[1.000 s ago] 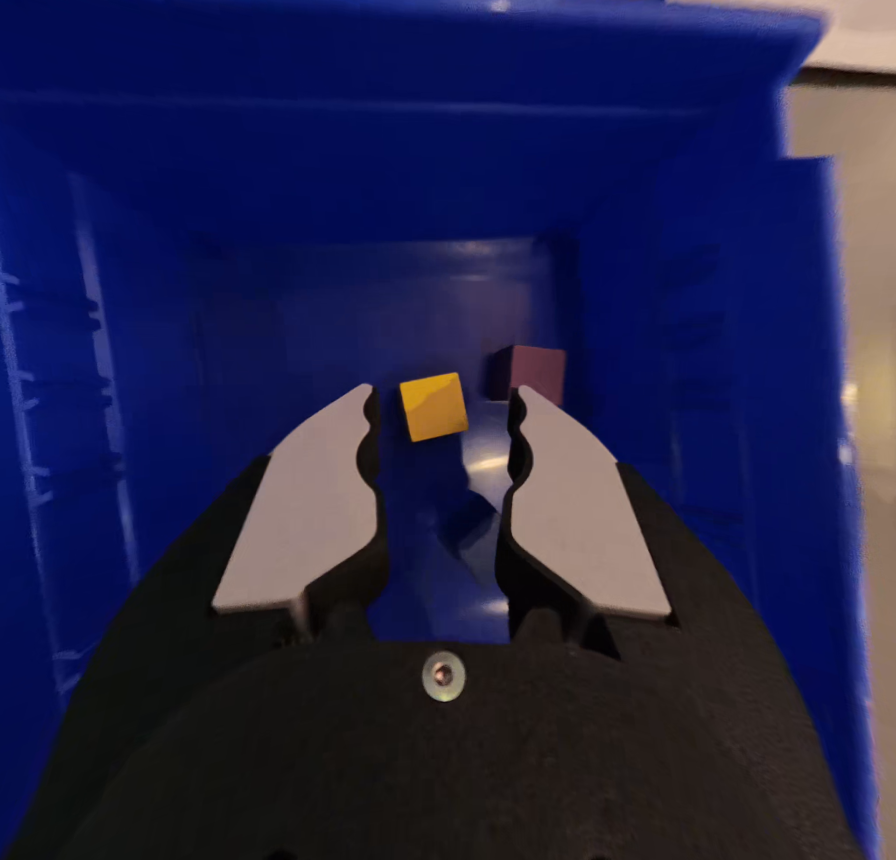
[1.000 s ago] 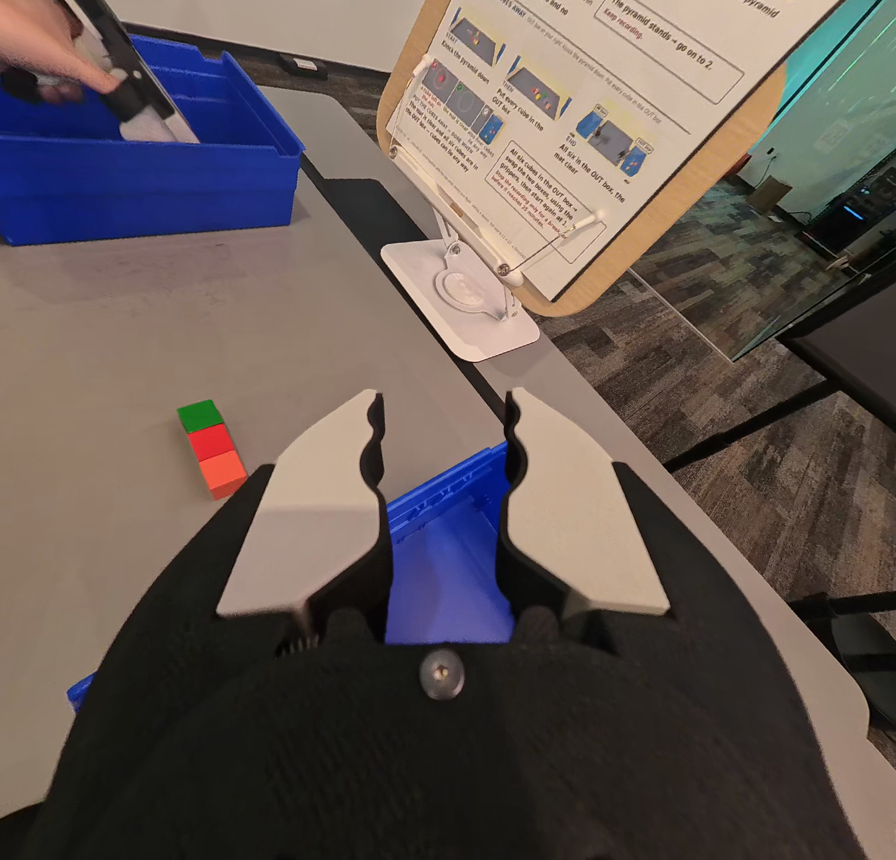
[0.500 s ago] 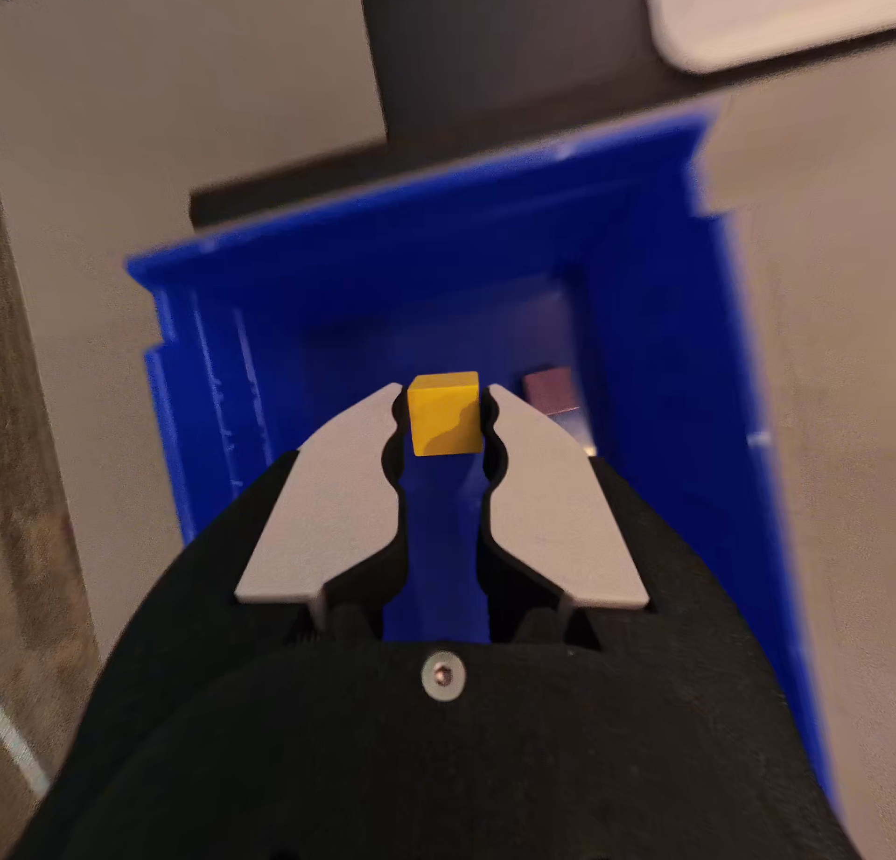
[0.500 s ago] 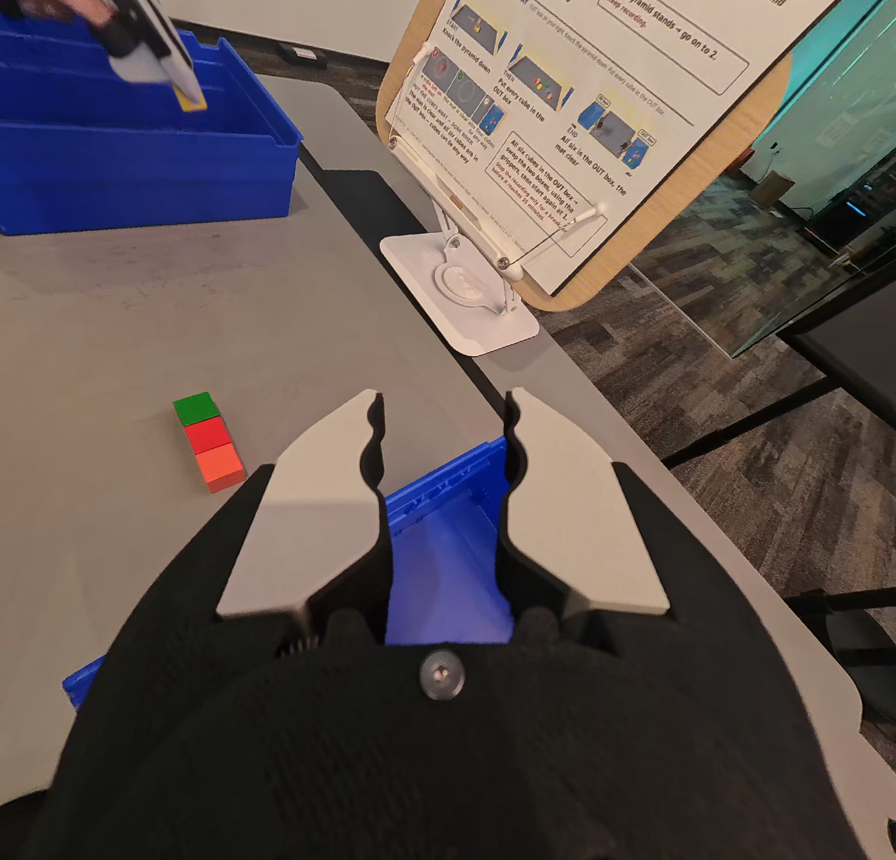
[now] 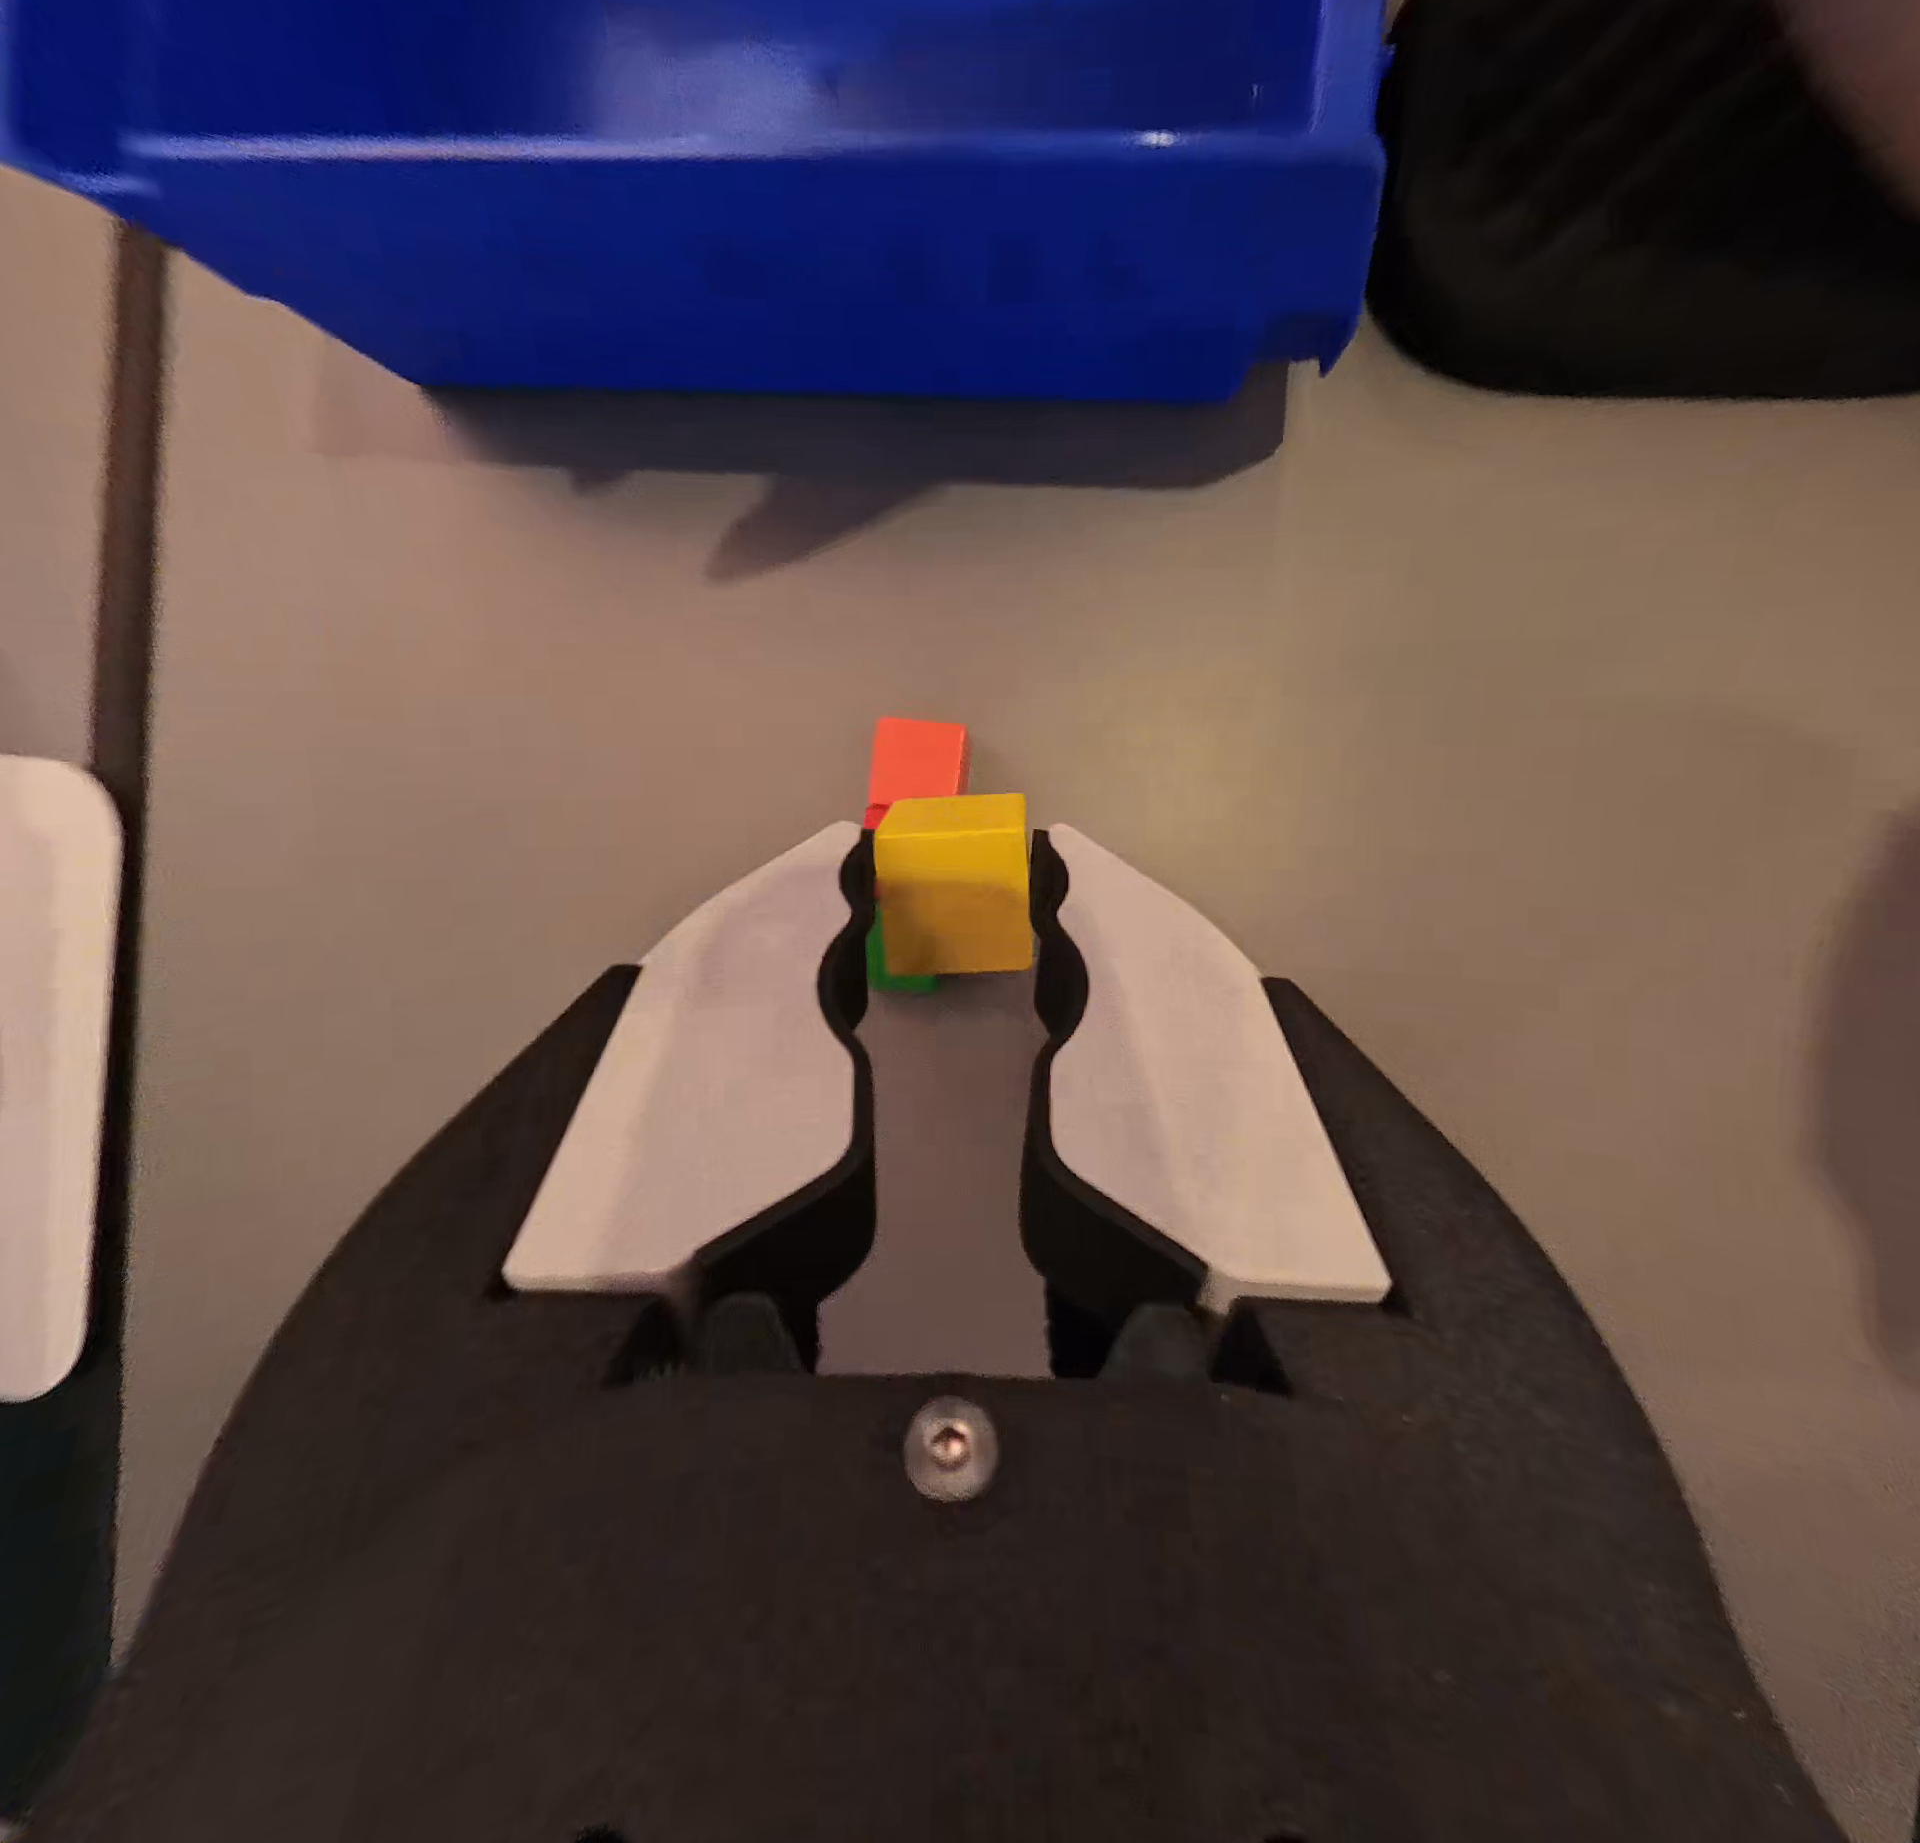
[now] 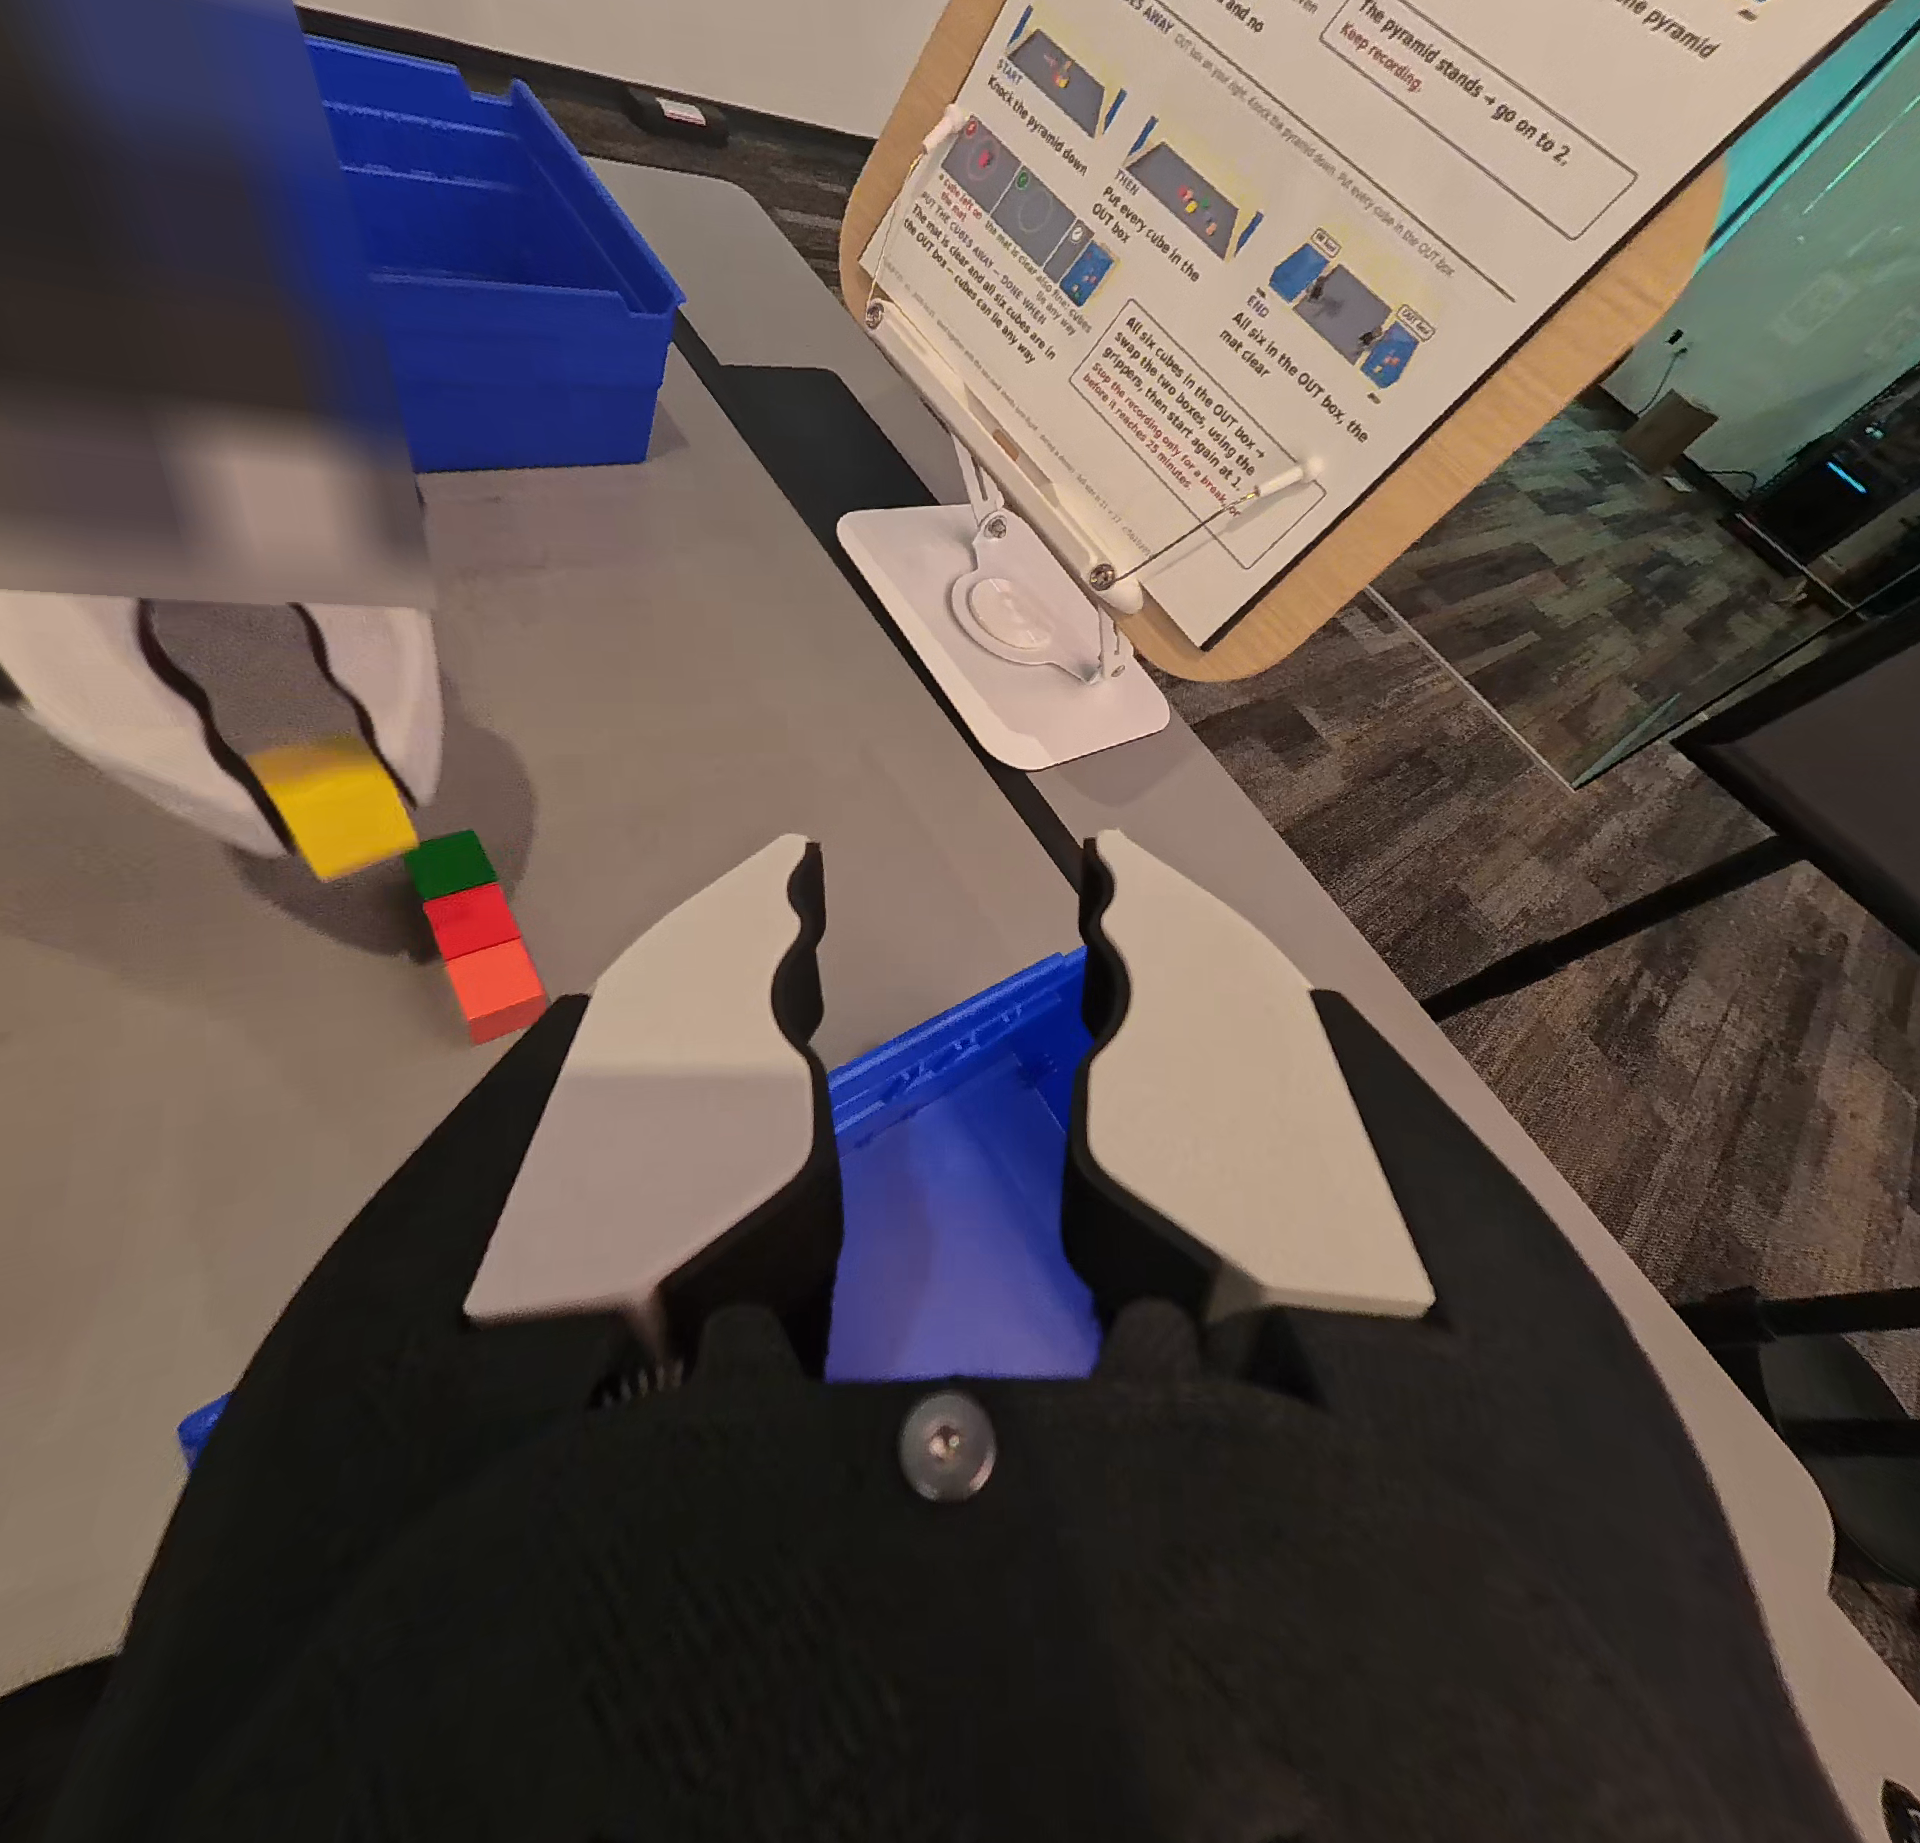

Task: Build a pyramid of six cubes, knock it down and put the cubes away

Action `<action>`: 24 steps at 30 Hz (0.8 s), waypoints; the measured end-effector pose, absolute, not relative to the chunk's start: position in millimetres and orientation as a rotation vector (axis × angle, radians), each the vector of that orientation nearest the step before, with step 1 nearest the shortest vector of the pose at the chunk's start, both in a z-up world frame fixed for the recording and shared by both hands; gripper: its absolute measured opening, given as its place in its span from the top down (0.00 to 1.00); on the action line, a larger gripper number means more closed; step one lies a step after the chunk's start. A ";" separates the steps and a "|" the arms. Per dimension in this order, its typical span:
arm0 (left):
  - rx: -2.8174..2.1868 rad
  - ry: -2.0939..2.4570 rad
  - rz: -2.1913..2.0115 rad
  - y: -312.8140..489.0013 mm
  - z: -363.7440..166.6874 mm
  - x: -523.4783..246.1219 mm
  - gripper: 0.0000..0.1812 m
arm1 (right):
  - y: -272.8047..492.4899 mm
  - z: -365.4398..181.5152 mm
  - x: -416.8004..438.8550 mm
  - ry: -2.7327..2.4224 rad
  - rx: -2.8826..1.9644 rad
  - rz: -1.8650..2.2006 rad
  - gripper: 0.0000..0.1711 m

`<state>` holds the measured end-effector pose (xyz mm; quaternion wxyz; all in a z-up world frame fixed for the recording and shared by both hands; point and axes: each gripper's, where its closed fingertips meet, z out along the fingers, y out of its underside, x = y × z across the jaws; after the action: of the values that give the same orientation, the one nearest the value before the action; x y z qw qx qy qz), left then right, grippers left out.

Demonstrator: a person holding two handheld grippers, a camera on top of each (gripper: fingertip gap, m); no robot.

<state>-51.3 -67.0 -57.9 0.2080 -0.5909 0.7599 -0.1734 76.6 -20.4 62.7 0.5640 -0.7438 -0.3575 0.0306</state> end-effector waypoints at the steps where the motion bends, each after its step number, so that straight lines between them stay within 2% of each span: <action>1: -1.656 2.147 -0.465 -68.1 -69.0 -45.5 0.84 | -21.7 63.9 77.9 -0.839 -1.747 0.073 0.72; 9: -1.660 2.270 -0.354 -55.2 -107.1 -25.9 0.84 | -29.7 70.7 89.2 -0.809 -1.733 0.090 0.72; 24: -1.577 2.388 -0.316 -46.1 -119.6 -32.5 0.84 | -30.2 67.3 89.1 -0.821 -1.748 0.097 0.72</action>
<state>-32.5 -46.1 -119.6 0.1309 -0.5430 0.8223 -0.1087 89.1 -30.2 67.3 0.5680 -0.7439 -0.3497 0.0412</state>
